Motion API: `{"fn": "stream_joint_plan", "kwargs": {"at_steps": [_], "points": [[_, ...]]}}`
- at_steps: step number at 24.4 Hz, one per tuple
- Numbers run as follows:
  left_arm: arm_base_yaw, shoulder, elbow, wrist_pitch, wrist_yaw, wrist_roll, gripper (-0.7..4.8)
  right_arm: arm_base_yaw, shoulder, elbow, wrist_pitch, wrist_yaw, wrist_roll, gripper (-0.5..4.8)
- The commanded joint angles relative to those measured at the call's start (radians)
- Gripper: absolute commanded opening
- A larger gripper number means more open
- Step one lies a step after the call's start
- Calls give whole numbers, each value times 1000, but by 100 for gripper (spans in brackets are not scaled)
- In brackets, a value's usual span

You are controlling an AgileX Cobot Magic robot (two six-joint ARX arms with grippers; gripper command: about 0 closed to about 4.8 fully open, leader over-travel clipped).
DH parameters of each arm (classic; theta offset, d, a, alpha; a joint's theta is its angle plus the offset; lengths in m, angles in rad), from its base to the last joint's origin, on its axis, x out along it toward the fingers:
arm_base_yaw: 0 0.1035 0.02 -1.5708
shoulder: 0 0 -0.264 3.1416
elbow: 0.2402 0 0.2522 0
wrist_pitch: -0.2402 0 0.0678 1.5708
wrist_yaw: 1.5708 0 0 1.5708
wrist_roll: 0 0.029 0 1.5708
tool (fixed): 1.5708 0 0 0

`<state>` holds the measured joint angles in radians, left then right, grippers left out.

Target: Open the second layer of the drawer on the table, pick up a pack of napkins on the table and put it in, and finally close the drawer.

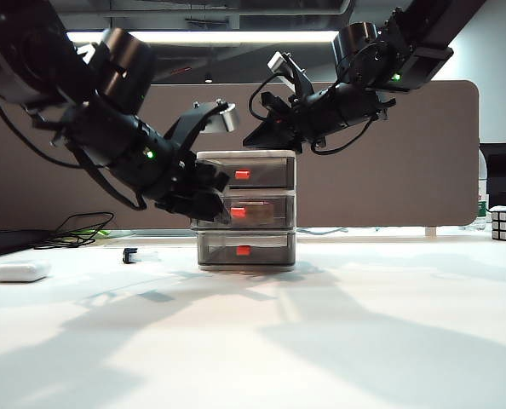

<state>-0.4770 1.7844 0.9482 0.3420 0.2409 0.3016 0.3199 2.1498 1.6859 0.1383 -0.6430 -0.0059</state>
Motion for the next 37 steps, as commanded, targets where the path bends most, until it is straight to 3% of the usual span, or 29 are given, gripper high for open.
{"fn": "stream_joint_plan", "kwargs": {"at_steps": [1, 10, 19, 23, 26, 31, 37], "points": [[0, 19, 5, 85, -21, -3, -6, 3, 35, -24, -152, 17, 0, -5], [0, 65, 6, 217, -93, -6, -6, 3, 35, -24, -161, 21, -15, -5], [0, 81, 7, 253, -158, 4, -6, 3, 35, -24, -195, 42, -29, -5], [0, 69, -4, 253, -164, 24, -6, 0, 16, -24, -210, 35, -103, -5], [0, -40, -73, 194, -177, 24, -6, 0, -78, -26, -279, 48, -180, -5], [0, -327, -273, 186, -227, -3, -6, 0, -270, -57, -359, 66, -208, -5], [-1, -820, -531, 53, -266, -100, -6, 2, -582, -317, -303, 130, -192, -5]]}}
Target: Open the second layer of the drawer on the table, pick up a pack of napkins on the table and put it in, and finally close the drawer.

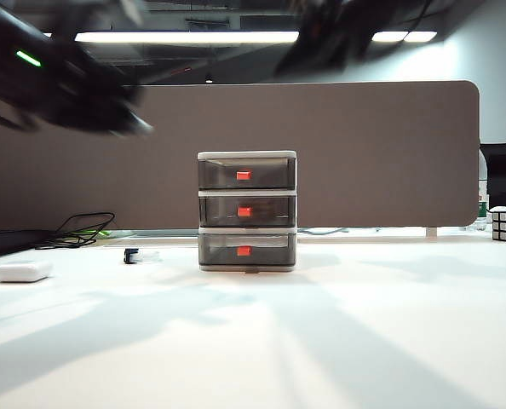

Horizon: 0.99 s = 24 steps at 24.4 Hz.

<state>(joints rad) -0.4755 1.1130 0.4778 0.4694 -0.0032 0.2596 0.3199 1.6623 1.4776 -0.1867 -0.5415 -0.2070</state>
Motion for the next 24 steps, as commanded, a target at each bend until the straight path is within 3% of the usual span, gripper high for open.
{"fn": "stream_joint_plan", "kwargs": {"at_steps": [1, 7, 13, 19, 24], "points": [[-3, -238, -93, -123, -42, -78, -6, 2, -166, -182, 53, 32, 32, -5], [-3, -666, -207, -434, -122, -168, -6, 4, -618, -628, 201, 143, 184, -5], [-3, -1057, -363, -499, -116, -252, -6, 12, -1060, -982, 154, 291, 234, -5], [-24, -1105, -415, -535, -109, -272, -6, 36, -1309, -1185, 145, 380, 305, -5], [-27, -1107, -470, -452, -117, -275, -6, 68, -1446, -1309, 114, 483, 309, -5]]}}
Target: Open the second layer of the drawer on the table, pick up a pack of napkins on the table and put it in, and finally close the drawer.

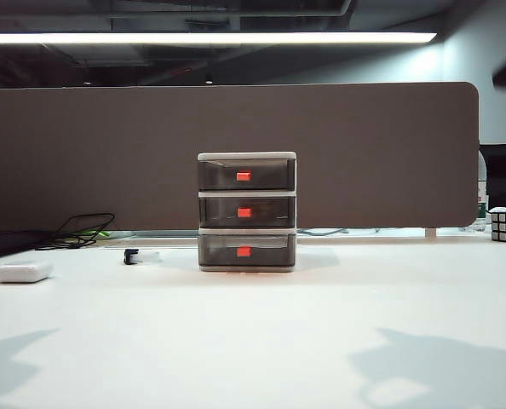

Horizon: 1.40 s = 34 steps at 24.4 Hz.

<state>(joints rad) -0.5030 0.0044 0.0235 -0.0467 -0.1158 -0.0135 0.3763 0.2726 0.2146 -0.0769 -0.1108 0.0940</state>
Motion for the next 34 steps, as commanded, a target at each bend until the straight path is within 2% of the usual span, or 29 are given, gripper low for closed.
{"fn": "stream_joint_plan", "kwargs": {"at_steps": [1, 6, 9, 12, 14, 15, 17, 21, 25, 28, 34], "points": [[1, 2, -16, 68, -18, 10, -6, 16, -84, -75, 5, 66, 8, -5], [2, 1, -16, 75, -64, 122, -6, 19, -202, -194, 6, 75, 11, -5], [4, 1, -16, 89, -1, 142, -6, 19, -274, -214, -75, 106, 3, -5], [10, 1, -17, 85, 0, 167, -6, 10, -272, -214, -72, 150, -47, -5], [65, 3, -17, 85, -24, 217, -6, -30, -274, -214, -27, 187, -50, -5], [97, 3, -17, 85, -12, 215, -6, -45, -274, -214, -14, 187, -54, -5], [200, 3, -17, 92, 66, 190, -6, -108, -274, -214, 10, 182, -92, -5], [357, 3, -16, 109, 210, 153, -6, -186, -274, -214, 7, 154, -94, -5], [485, 3, -16, 135, 227, 116, -6, -239, -274, -214, 8, 164, -94, -5], [535, 2, -16, 157, 246, 56, -5, -258, -274, -214, 18, 161, -93, -5], [541, 2, -16, 130, 259, 39, -5, -255, -274, -214, 51, 161, -87, -5]]}}
